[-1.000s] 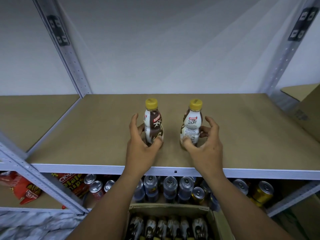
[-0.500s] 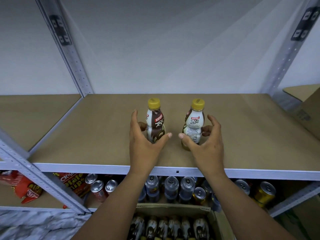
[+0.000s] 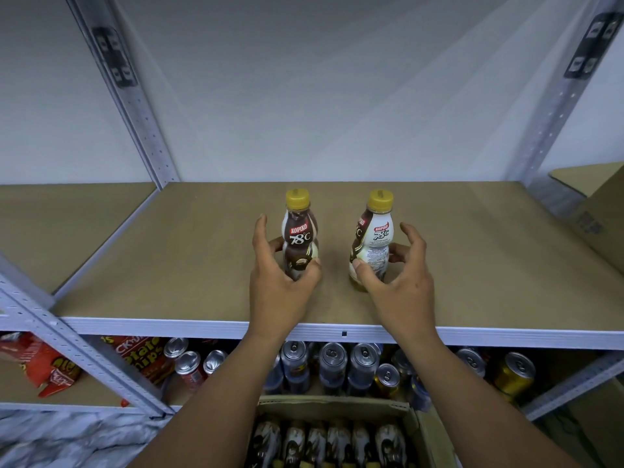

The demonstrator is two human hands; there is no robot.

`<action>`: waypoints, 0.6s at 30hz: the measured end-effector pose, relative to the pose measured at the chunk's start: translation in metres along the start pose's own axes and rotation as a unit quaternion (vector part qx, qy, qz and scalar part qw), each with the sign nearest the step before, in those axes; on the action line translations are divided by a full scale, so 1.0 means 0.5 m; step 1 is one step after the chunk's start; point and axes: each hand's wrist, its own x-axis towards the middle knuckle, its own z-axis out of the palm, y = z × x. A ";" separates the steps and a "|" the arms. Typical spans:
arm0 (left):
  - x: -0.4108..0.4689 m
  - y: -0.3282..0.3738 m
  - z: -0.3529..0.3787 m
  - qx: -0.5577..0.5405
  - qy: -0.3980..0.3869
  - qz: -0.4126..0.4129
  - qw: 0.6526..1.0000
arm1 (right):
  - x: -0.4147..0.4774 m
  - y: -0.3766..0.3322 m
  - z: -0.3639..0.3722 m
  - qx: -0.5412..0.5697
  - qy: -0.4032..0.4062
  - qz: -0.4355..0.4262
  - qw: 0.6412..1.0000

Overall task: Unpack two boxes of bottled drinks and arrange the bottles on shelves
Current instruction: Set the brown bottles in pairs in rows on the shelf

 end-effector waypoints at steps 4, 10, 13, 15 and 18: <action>0.002 -0.002 -0.001 -0.012 -0.018 0.000 1.000 | -0.002 0.000 -0.003 0.009 -0.009 0.006 1.000; 0.000 -0.005 -0.003 -0.018 0.016 -0.006 1.000 | -0.002 -0.010 0.001 -0.016 0.005 0.011 1.000; 0.002 -0.011 -0.001 -0.003 0.027 0.003 1.000 | -0.001 -0.013 0.006 -0.048 0.031 -0.004 0.998; 0.002 -0.013 0.000 0.008 0.026 0.009 1.000 | -0.001 -0.014 0.009 -0.065 0.039 -0.012 0.997; 0.004 -0.015 0.002 0.019 0.028 0.014 0.999 | -0.002 -0.013 0.009 -0.078 0.035 -0.015 0.996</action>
